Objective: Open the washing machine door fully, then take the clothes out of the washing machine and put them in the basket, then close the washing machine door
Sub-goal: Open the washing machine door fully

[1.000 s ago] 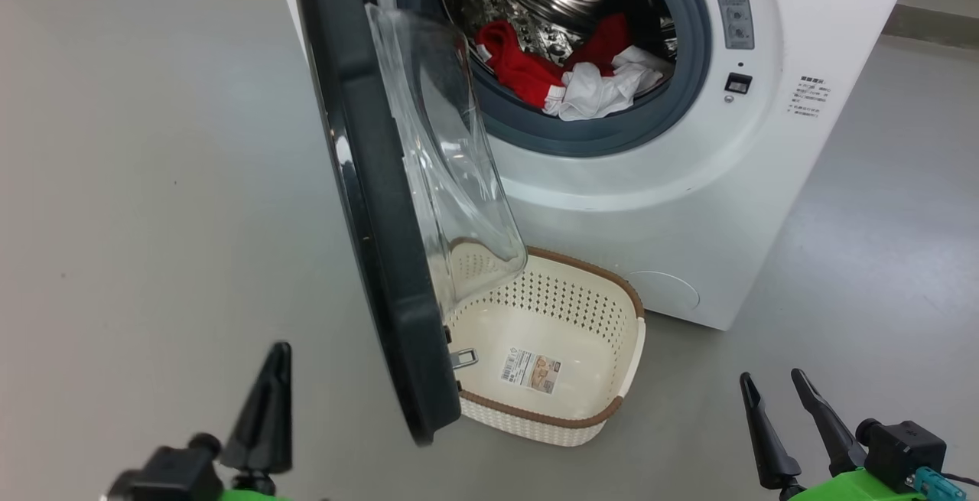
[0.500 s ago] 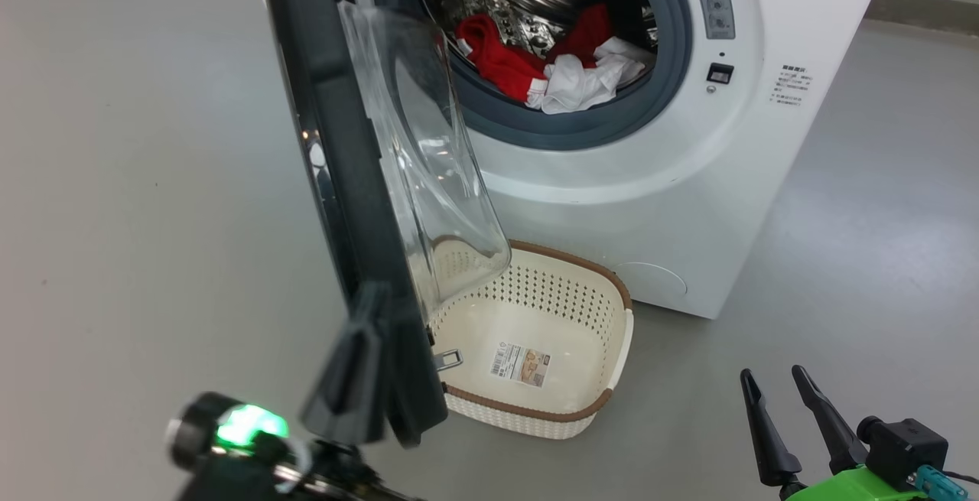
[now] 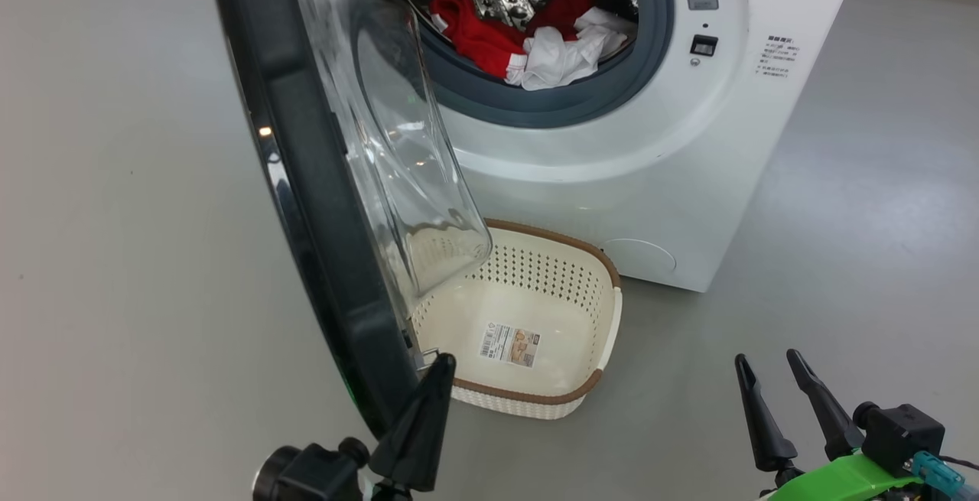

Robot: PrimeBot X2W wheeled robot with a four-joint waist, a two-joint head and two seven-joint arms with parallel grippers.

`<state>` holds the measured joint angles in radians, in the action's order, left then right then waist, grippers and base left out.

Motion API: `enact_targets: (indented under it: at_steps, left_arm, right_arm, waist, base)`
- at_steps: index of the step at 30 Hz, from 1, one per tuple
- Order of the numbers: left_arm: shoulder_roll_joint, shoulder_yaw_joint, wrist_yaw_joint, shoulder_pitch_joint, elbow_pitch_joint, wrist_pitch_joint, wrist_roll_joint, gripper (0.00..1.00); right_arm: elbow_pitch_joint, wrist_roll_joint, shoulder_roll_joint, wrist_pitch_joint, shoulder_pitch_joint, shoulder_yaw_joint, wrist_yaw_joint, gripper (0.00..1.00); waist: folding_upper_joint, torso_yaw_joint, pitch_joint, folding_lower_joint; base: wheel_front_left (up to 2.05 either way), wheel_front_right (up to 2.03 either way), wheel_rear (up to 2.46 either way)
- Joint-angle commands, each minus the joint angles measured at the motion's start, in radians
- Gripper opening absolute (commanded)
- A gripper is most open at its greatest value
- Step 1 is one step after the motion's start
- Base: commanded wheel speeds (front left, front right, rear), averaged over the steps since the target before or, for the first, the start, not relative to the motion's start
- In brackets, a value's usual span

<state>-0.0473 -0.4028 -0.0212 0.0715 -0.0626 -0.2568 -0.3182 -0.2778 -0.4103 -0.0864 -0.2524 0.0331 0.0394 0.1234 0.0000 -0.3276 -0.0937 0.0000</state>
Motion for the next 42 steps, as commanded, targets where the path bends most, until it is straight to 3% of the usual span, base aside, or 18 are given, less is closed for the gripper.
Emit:
enact_targets:
  at_steps: [1,19,42]
  left_arm:
    - [-0.003,0.039,0.009,0.044,0.01,-0.005,-0.005,0.0]
    - [-0.003,0.21,0.029,0.019,-0.051,-0.005,0.008,0.0]
    - [-0.026,0.646,-0.018,0.072,-0.121,-0.005,0.121,0.0]
  right_arm:
    - [0.027,0.013,-0.012,-0.009,-0.037,0.018,0.007,1.0]
    - [0.026,0.014,-0.005,-0.009,-0.039,0.013,0.007,1.0]
    - [0.034,0.02,-0.025,-0.009,-0.065,0.023,0.007,1.0]
  waist:
    - [0.0,0.001,-0.005,0.0]
    - [0.0,-0.024,-0.003,0.0]
    - [0.0,-0.015,-0.067,0.0]
  base:
    - [0.0,0.0,0.0]
    - [0.0,0.0,0.0]
    - [0.0,0.0,0.0]
